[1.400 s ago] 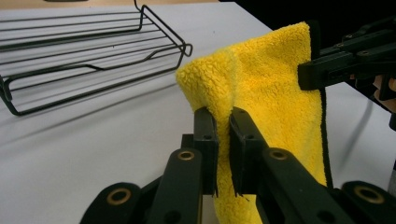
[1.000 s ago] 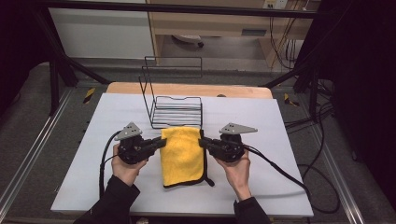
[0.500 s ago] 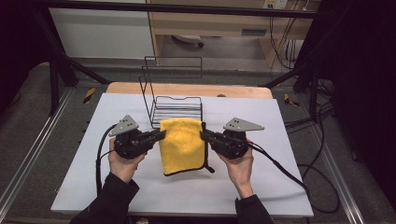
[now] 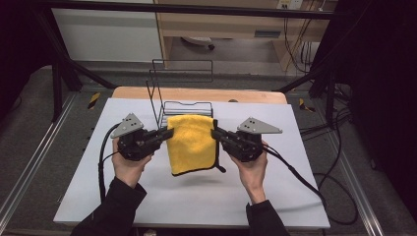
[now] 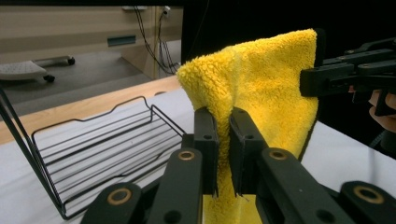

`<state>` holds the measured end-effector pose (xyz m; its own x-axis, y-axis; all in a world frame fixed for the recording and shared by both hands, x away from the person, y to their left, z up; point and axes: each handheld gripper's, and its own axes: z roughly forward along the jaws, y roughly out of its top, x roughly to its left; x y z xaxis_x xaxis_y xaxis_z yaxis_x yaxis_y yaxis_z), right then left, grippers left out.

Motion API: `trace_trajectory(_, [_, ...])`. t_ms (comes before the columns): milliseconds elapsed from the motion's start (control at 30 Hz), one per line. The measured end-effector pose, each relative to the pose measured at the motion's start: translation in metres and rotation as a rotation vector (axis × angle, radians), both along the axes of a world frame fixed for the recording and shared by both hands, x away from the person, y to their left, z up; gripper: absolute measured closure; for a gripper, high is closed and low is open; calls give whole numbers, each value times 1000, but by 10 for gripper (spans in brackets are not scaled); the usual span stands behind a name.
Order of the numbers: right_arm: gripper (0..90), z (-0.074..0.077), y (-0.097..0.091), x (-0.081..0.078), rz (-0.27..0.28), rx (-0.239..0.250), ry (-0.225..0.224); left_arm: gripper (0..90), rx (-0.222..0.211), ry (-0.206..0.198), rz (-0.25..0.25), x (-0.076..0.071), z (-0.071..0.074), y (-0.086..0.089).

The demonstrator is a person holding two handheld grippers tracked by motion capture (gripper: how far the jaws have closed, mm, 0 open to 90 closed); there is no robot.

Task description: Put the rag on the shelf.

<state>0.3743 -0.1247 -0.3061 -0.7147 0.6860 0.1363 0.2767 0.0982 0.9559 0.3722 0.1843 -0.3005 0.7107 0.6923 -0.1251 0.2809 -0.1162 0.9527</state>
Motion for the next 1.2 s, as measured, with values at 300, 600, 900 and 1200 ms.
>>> trace_trajectory(300, [828,15,5,3,-13,20,-60,824,-40,-48,24,4,13,5])
trace_trajectory(600, [828,27,10,8,-34,39,-105,824,-57,-86,36,11,27,8])
trace_trajectory(900, [828,39,14,16,-50,49,-134,824,-71,-116,48,20,40,11])
trace_trajectory(1200, [828,56,21,27,-61,45,-168,824,-86,-142,67,31,55,16])
